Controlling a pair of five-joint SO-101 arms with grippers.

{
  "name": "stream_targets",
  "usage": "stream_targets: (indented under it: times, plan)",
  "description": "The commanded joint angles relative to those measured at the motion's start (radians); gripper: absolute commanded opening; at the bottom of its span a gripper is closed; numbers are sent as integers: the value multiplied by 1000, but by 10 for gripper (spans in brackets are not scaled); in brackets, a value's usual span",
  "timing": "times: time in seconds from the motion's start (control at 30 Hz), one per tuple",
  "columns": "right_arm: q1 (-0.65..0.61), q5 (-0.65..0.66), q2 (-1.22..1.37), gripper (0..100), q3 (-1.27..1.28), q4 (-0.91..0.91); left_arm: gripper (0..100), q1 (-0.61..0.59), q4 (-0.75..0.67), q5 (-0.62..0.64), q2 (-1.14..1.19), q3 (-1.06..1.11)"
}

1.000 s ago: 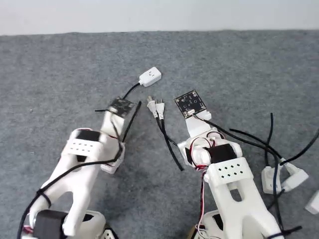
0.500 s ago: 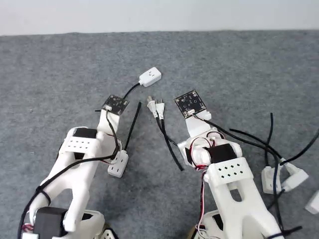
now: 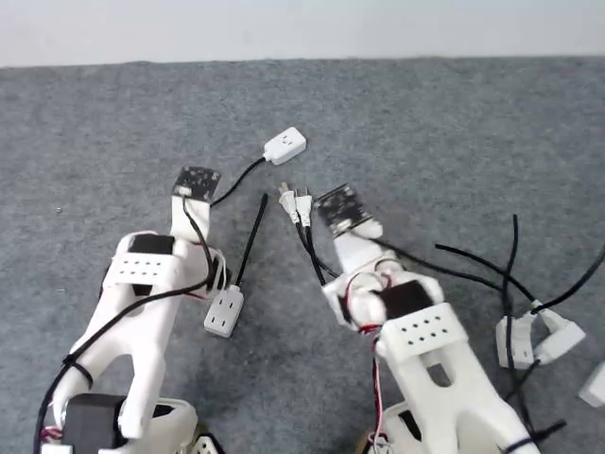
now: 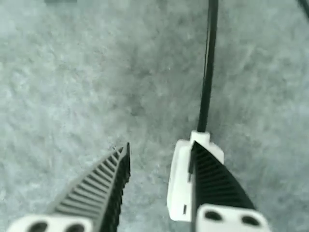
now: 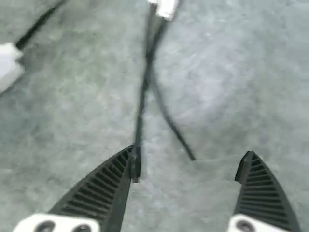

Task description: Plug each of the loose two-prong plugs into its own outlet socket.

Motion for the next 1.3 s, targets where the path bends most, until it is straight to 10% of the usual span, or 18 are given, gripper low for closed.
stream_targets:
  times: [0.0,0.7,1.13,1.27]
  plan:
    - [-54,-28,-25,318,6,-47,164,-2,-69,8,-18,31]
    - [-41,-31,205,318,-66,-174,258,-3,66,-28,-532,288]
    - [2,-21,466,314,-221,-156,258,-192,-83,-26,-195,143]
    - [27,-21,565,179,-321,-84,258,-218,-83,-26,-41,47]
